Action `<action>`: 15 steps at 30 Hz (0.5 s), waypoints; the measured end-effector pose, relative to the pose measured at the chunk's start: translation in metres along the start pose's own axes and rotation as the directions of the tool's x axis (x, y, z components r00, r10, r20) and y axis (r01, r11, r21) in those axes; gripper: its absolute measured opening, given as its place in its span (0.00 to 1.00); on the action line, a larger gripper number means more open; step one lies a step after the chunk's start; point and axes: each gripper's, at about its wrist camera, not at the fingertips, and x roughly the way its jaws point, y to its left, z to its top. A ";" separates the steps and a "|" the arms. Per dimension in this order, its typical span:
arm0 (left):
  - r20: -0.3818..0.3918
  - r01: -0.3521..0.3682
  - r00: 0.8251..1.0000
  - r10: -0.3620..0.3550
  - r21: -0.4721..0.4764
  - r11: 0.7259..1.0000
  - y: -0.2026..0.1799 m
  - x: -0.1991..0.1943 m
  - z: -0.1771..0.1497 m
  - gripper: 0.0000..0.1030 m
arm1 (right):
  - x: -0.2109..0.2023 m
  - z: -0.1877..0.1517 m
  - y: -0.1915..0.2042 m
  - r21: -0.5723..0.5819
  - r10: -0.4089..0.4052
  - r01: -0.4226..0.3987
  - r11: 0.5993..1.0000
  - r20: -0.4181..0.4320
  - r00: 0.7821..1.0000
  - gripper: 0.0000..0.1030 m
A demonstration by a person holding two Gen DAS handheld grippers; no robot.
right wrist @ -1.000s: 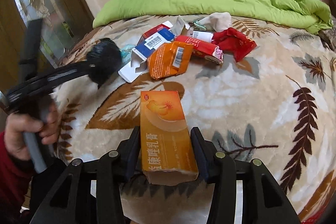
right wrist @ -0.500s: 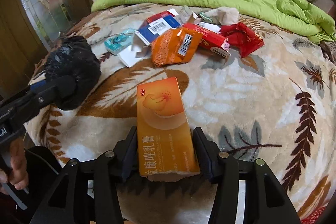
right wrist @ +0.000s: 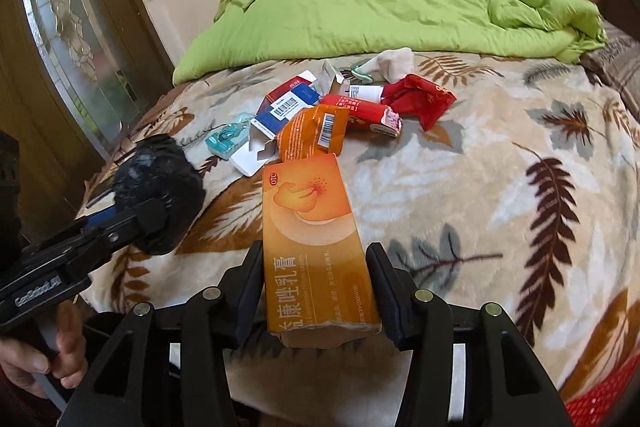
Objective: Collect trash
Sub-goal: 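Carry the box and bag over the red basket and open both tools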
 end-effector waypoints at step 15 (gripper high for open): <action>-0.119 0.309 0.950 -0.288 0.231 0.923 -0.150 0.007 0.000 0.53 | -0.143 -0.035 -0.111 0.308 -0.154 0.114 0.945 0.109 0.982 0.53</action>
